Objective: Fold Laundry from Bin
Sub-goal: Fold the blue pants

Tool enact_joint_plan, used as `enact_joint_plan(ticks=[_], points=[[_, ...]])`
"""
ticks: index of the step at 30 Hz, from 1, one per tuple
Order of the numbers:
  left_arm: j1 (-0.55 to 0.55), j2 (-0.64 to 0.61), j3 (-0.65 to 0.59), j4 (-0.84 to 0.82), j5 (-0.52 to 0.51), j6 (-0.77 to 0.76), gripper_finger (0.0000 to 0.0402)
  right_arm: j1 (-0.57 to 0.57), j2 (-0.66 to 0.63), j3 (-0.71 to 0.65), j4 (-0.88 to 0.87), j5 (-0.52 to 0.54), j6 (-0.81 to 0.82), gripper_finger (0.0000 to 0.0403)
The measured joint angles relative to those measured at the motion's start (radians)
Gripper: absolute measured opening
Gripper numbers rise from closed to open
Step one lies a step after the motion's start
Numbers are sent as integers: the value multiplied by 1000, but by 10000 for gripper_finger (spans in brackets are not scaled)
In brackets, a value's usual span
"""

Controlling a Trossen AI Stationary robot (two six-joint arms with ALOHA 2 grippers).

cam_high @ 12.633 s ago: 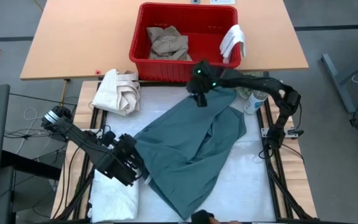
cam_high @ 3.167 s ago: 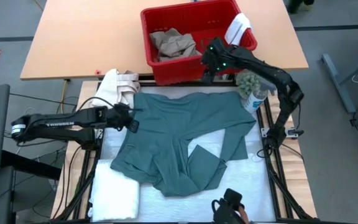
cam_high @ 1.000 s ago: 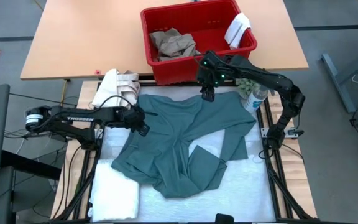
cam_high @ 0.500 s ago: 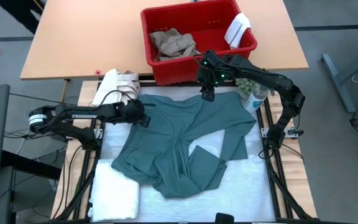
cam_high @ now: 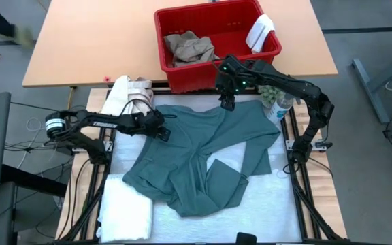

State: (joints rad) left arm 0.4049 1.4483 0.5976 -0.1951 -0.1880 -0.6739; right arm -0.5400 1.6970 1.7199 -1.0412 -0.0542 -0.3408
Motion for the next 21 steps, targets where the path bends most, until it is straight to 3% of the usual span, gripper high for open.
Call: enact_joint_plan(ticks=[6, 11, 15, 21], points=[[10, -53, 3, -12, -28, 25, 103, 0, 0, 0, 1, 1, 0, 208], [11, -38, -6, 24, 8, 34, 17, 0, 0, 0, 0, 2, -3, 201], [21, -66, 15, -23, 25, 21, 13, -1, 0, 0, 1, 3, -5, 197], [23, -144, 128, -259, -2, 71, 11, -1, 0, 0, 0, 3, -5, 193]])
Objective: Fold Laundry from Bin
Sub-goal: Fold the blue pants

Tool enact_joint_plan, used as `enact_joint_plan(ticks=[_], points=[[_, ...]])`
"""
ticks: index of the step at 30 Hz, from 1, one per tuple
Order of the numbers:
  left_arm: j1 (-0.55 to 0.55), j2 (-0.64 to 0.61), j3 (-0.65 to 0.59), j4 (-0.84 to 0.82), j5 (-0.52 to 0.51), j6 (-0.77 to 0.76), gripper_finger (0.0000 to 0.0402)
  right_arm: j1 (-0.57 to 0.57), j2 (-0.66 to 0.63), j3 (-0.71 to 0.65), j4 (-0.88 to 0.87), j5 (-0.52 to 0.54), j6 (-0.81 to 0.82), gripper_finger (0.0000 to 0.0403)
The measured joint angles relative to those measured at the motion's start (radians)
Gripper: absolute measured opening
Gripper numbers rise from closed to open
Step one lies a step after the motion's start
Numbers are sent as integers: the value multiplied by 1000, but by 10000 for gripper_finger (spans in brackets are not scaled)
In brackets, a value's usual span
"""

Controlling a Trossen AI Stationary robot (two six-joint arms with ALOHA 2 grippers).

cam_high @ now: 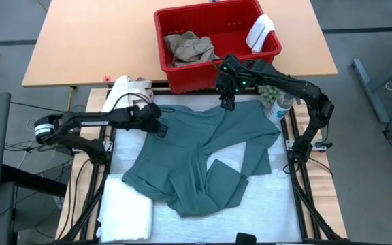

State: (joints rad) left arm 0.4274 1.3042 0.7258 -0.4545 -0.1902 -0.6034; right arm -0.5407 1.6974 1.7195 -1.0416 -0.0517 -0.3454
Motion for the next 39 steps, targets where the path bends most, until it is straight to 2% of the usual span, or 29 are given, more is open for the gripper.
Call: enact_joint_plan(ticks=[4, 11, 13, 17, 26, 30, 32, 35, 39], points=[[5, -5, -22, -80, -24, 30, 10, 1, 0, 0, -1, 0, 4, 193], [6, 7, -98, -73, -58, -3, 17, 4, 0, 0, -54, -2, 5, 193], [5, 6, -100, -68, -81, -9, 32, 5, 0, 0, -92, -24, 6, 193], [6, 6, -93, -65, -100, 37, 77, 14, -19, 9, -160, -139, 10, 197], [6, 6, -2, -157, -127, 182, 188, 73, -166, 32, -163, -127, 84, 195], [6, 6, 30, -248, -229, 247, 206, 119, -275, 34, -163, -126, 143, 194], [11, 6, 45, -289, -242, 251, 207, 151, -325, 35, -165, -126, 194, 193], [5, 1, 69, -329, -196, 229, 203, 238, -381, 35, -197, -122, 269, 193], [-37, -59, 125, -249, 17, 238, 182, 437, -424, 3, -296, -48, 371, 193]])
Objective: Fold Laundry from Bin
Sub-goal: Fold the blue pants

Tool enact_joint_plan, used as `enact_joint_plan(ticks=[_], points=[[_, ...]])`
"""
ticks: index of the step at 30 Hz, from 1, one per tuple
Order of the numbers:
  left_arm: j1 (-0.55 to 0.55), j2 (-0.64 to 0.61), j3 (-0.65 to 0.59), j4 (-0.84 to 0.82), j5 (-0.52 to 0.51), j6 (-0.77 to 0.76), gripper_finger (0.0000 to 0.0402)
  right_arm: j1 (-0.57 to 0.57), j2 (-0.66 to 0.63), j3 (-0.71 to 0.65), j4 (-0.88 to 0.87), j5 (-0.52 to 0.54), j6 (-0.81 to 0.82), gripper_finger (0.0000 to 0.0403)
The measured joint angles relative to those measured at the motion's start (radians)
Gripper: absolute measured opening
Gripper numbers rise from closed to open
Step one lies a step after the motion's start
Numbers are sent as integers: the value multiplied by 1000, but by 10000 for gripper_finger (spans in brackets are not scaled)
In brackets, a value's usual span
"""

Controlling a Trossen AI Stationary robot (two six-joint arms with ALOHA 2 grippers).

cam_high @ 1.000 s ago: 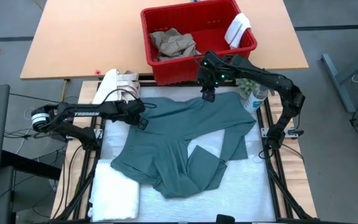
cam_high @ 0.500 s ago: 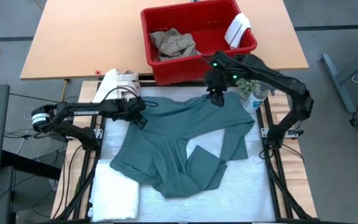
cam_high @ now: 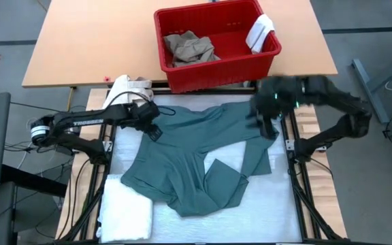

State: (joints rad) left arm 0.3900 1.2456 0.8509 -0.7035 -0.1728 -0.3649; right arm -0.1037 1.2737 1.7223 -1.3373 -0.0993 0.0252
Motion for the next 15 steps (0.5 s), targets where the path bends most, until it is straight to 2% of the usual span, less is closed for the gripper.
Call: enact_joint_plan(ticks=[3, 5, 7, 10, 13, 15], points=[[-68, -54, 14, 105, 156, -43, 163, 175, -9, -52, -37, 64, 116, 193], [-142, -73, 16, 148, 196, -54, 153, 299, -14, -99, -39, 101, 204, 193], [-229, -70, 15, 138, 159, -47, 145, 416, -22, -150, -38, 153, 283, 193], [-352, -32, 13, 142, 27, -39, 136, 568, -17, -235, -5, 268, 388, 193], [-425, 19, 13, 161, -98, -44, 133, 655, -11, -335, 89, 378, 464, 193], [-437, 56, 13, 166, -104, -35, 133, 680, -11, -409, 169, 394, 507, 193]])
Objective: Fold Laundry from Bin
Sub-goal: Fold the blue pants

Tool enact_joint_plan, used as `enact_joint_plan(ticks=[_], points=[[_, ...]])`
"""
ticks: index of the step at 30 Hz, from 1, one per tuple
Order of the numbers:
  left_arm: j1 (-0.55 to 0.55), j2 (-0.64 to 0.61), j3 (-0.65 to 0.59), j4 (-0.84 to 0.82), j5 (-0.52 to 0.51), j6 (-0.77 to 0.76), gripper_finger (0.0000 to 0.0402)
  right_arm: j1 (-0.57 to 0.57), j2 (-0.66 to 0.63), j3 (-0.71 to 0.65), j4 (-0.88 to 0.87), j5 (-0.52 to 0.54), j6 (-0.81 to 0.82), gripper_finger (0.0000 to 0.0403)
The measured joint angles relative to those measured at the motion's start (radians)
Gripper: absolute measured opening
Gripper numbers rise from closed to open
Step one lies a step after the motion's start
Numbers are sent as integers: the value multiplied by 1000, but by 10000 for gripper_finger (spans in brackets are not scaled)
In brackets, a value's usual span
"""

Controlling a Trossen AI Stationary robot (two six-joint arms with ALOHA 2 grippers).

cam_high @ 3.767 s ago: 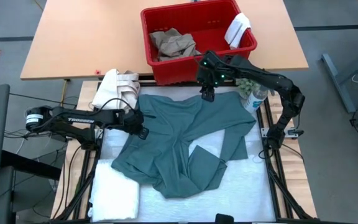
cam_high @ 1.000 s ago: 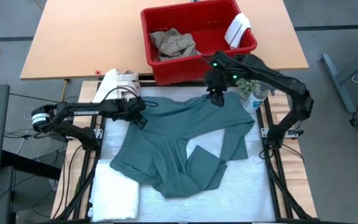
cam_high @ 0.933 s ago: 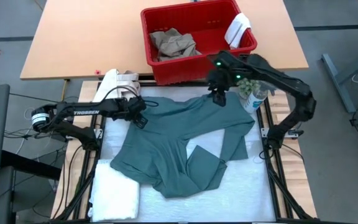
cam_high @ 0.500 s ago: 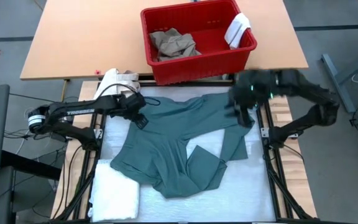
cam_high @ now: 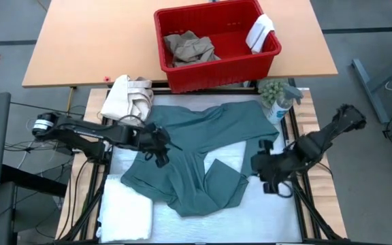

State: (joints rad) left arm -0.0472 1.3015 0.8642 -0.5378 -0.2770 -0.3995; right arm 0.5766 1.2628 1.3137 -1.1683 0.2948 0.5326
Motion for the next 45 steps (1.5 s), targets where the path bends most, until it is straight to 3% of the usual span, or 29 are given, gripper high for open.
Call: enact_joint_plan(ticks=[9, 17, 20, 25, 31, 34, 39, 45], points=[[3, 122, 0, -24, 109, 104, 132, 57, 104, -256, 416, -98, 138, 193], [3, 122, -54, -27, 202, 127, 132, 140, 375, -254, 645, -167, 194, 193], [2, 122, -64, -23, 244, 128, 132, 148, 460, -218, 645, -168, 223, 193], [-30, 121, -98, 41, 229, 150, 132, 137, 570, -189, 621, -150, 293, 193], [-68, 121, -144, 94, 207, 135, 132, 118, 621, -159, 617, -124, 392, 189], [-83, 121, -176, 105, 205, 144, 132, 109, 615, -159, 597, -119, 482, 149], [-91, 118, -246, 161, 207, 102, 132, 102, 602, -142, 505, -134, 619, 21], [-91, 117, -293, 204, 203, 116, 132, 129, 598, 15, 225, -176, 665, 14]])
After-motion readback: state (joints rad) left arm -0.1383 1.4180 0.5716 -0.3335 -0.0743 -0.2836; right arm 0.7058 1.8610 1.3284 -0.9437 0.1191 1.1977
